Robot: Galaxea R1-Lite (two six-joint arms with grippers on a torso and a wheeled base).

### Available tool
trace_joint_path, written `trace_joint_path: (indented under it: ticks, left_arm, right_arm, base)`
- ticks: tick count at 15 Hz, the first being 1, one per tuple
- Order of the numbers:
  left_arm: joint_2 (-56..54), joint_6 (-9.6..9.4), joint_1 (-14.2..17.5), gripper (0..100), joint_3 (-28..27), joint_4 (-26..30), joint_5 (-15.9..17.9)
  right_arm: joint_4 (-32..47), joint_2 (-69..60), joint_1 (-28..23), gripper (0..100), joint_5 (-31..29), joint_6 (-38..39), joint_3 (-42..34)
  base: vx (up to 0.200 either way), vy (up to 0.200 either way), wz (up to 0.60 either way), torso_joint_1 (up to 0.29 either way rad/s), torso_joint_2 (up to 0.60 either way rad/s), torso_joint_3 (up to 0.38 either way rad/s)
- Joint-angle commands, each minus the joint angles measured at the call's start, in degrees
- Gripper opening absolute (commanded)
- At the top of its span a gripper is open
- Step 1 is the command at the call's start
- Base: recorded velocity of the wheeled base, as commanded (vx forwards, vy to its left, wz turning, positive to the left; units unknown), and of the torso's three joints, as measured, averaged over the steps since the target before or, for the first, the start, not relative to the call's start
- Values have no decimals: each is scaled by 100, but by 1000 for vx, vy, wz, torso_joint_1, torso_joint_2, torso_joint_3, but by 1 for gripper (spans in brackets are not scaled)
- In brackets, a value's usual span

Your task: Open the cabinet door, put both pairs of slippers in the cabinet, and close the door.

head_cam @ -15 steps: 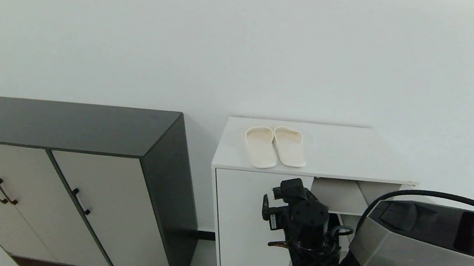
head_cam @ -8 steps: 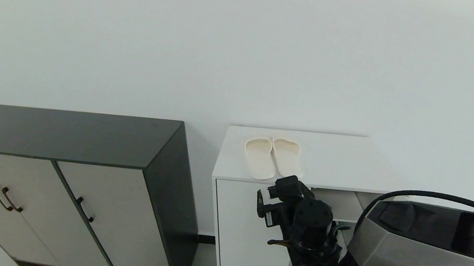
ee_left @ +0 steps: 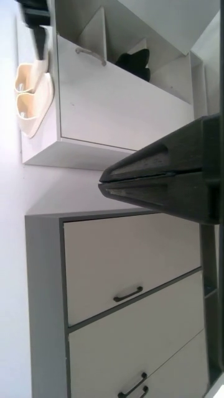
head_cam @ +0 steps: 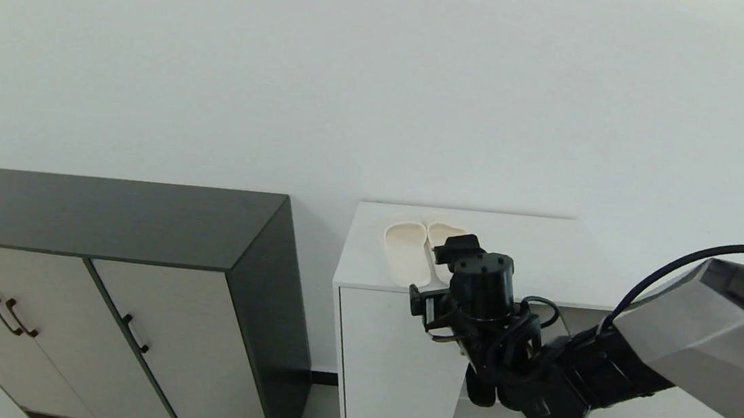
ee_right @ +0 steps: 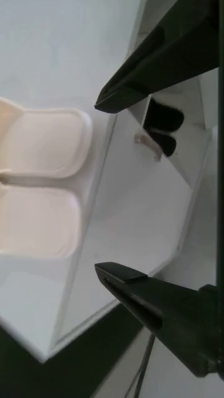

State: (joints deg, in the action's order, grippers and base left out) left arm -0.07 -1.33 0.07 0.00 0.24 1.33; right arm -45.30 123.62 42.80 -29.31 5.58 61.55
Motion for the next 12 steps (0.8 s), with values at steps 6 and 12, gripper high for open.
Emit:
trace_joint_path:
  ticks: [6,12]
  left_arm:
    - [7,1,1,0,0,2,-1]
    - [7,1,1,0,0,2,-1]
  right_arm:
    - [56,-154,-9,100,48,92,120]
    - [-49,39,-17,100,74,92,147]
  base:
    - [167,0,0,0,-2,2]
    - [200,0,0,5,0,4]
